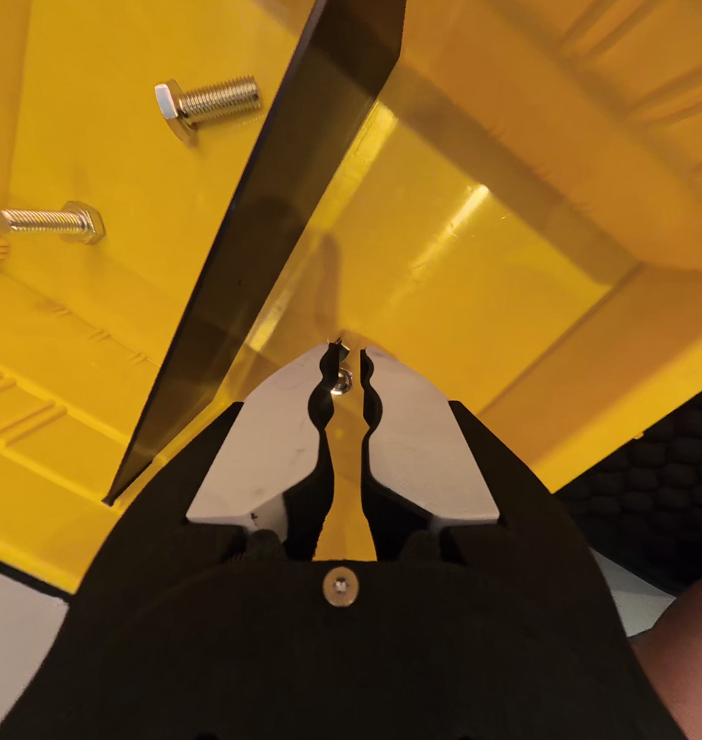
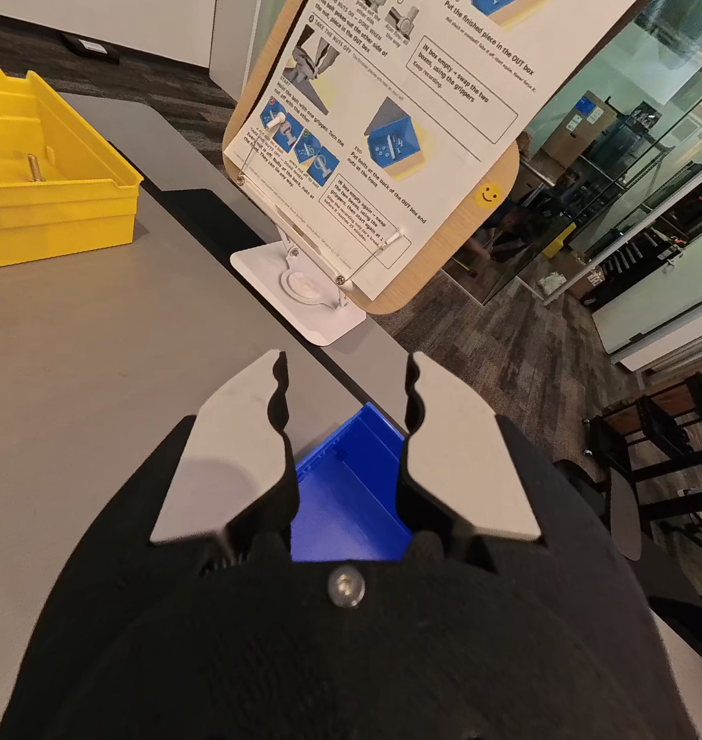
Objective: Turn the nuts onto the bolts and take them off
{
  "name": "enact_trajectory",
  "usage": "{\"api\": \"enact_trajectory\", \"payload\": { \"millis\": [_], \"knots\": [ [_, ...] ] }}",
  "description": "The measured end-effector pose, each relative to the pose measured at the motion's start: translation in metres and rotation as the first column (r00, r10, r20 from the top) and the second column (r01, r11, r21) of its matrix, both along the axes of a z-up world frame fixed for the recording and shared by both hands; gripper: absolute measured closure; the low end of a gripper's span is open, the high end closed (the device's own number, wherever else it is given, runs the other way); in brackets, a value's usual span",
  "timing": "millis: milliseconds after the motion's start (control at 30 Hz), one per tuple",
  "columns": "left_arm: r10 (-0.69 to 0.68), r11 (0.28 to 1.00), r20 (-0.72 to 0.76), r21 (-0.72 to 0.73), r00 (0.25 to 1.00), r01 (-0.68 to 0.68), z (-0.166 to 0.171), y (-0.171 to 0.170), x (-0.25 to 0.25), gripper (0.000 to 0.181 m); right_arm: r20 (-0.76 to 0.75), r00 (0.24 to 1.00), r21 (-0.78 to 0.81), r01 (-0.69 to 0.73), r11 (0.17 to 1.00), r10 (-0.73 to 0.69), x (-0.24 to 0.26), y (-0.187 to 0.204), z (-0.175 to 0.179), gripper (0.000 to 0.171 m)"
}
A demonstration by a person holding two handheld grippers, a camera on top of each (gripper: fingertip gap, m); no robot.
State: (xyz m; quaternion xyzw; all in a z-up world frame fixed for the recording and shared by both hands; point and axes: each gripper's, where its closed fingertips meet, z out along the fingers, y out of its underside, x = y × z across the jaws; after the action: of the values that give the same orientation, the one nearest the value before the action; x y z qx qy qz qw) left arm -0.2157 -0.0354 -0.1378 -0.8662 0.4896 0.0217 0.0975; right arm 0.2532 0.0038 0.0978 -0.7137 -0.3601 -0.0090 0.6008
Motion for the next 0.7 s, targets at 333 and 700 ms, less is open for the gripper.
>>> {"api": "enact_trajectory", "payload": {
  "millis": [333,700],
  "knots": [
    [0.002,1.000,0.019,0.005,1.000,-0.002,0.000,0.002,0.001,0.167,0.028,1.000,-0.030,-0.012,0.999,0.013,-0.003,0.000,-0.007,0.114],
    [0.036,0.998,-0.025,-0.047,0.999,-0.037,-0.010,0.002,-0.002,0.167,0.073,0.997,-0.053,-0.021,0.998,0.025,-0.007,-0.001,-0.014,0.115]
  ]
}}
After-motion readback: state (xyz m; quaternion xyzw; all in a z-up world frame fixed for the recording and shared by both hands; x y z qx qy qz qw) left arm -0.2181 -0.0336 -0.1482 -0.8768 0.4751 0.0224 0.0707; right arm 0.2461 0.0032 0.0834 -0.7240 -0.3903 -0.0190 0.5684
